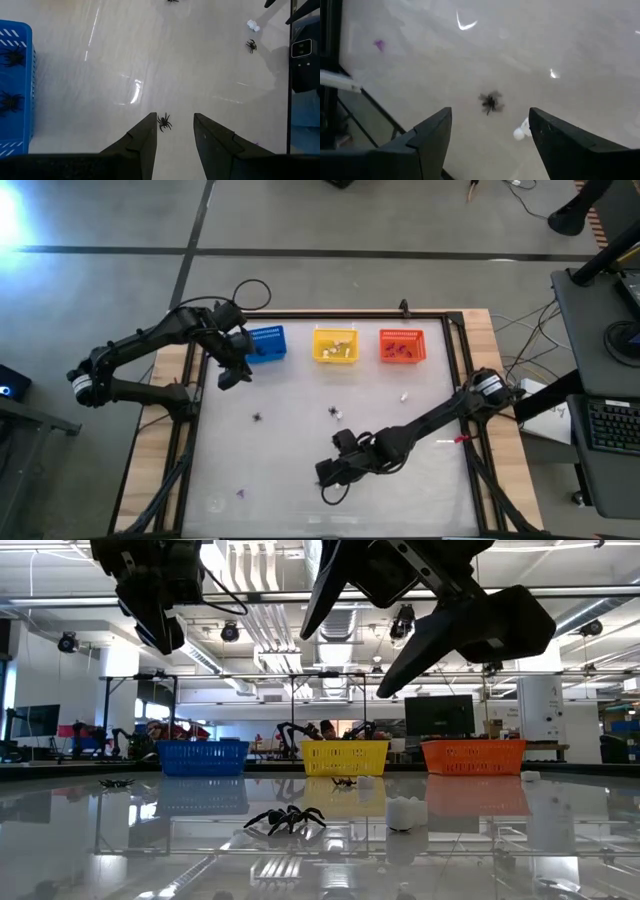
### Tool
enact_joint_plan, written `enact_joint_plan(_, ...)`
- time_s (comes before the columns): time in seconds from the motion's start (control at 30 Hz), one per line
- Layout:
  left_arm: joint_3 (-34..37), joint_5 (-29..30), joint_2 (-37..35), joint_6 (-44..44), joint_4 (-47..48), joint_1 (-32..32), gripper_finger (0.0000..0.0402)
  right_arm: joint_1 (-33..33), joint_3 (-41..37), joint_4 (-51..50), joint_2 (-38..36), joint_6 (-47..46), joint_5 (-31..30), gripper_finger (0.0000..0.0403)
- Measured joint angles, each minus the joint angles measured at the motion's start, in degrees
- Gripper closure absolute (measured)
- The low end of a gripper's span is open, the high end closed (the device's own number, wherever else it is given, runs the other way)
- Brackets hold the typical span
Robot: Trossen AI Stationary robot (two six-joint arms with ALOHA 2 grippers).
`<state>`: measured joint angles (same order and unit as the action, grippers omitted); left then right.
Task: Sort Halloween decoration
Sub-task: Put the white skeleton toy into the yellow basket
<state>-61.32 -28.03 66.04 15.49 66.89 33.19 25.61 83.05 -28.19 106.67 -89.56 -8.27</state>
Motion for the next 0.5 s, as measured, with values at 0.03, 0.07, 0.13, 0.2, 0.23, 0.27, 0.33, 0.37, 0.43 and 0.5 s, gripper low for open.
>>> enact_joint_plan(0.03,0.0,0.0,0.0,-0.1,0.0,0.0,0.029,0.1,0.0,0.0,0.0,1.1,0.8,0.0147)
enact_joint_plan(0.07,0.0,0.0,0.0,-0.1,0.0,0.0,0.029,0.2,0.0,0.0,0.0,3.0,1.1,0.0147)
enact_joint_plan(0.13,0.0,0.0,0.0,-0.1,0.0,0.0,0.029,0.4,0.0,0.0,0.2,6.9,0.6,0.0147)
enact_joint_plan(0.2,0.0,0.0,0.0,0.2,0.1,0.0,0.029,0.4,0.0,0.0,0.2,8.1,-0.8,0.0147)
enact_joint_plan(0.23,0.0,0.0,0.0,0.5,0.1,0.0,0.029,0.1,0.0,0.3,0.2,7.1,-1.0,0.0147)
enact_joint_plan(0.27,0.0,0.0,0.0,0.7,0.1,0.0,0.029,-0.3,0.0,0.6,0.2,5.1,-0.5,0.0147)
enact_joint_plan(0.33,0.0,0.0,0.0,2.0,0.1,0.0,0.029,-0.7,0.0,1.3,0.2,1.1,1.6,0.0147)
enact_joint_plan(0.37,0.0,0.0,0.0,3.0,0.2,0.0,0.029,-0.7,0.0,1.4,0.2,-1.1,2.1,0.0147)
enact_joint_plan(0.43,0.0,0.0,0.0,4.8,0.2,0.0,0.029,-0.3,0.0,1.1,0.3,-6.4,2.6,0.0147)
enact_joint_plan(0.5,0.0,0.1,0.0,6.4,0.2,0.0,0.029,0.2,0.1,0.5,1.0,-12.1,2.7,0.0147)
